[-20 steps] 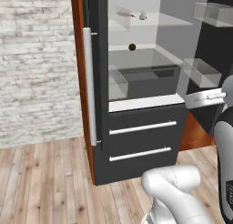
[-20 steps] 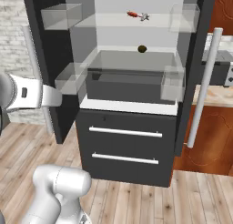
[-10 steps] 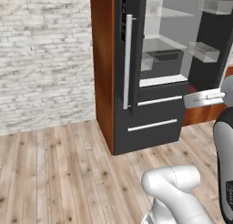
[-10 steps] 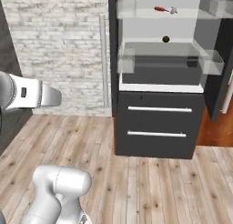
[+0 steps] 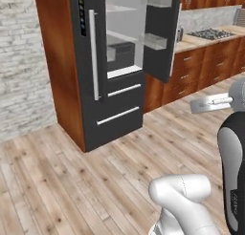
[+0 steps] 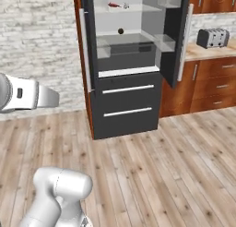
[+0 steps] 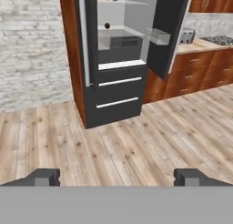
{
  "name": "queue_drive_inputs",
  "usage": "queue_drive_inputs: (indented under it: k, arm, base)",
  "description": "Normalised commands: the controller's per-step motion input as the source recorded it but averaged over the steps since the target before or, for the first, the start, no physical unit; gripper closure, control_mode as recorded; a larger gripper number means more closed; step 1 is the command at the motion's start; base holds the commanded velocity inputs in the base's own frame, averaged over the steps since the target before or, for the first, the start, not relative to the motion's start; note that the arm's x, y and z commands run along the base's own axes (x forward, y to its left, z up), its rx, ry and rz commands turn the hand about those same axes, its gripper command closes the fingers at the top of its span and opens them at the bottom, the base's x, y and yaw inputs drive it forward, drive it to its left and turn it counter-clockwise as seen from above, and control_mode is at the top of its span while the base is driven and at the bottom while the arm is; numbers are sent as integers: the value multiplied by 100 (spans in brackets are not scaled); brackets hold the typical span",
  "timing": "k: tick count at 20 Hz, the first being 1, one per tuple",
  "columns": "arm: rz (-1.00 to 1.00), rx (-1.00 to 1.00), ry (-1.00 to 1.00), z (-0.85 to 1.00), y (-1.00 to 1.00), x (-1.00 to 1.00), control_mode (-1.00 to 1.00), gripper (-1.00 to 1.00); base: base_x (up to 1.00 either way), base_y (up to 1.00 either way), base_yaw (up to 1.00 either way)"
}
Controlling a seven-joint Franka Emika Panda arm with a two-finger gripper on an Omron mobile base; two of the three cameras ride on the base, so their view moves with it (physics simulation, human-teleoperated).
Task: Transport the fish and cucumber to the fridge. Place the fish on the rack containing meat and place the cucumber on the rack containing the vegetable, ensuring meats and vegetables are on different racks.
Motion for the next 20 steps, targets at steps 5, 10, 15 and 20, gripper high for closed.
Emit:
queue_drive_inputs:
  k: [5, 10, 15, 20]
  arm:
    - [0, 0, 0, 0, 0, 0, 100, -100]
    - [0, 0, 0, 0, 0, 0, 100, -100]
    - [0, 0, 0, 0, 0, 0, 100, -100]
    - [0, 0, 0, 0, 0, 0, 100, -100]
  base:
    - [-100, -78, 15]
    - [-100, -83, 25]
    - [-100, -95, 39]
    - [-100, -99, 41]
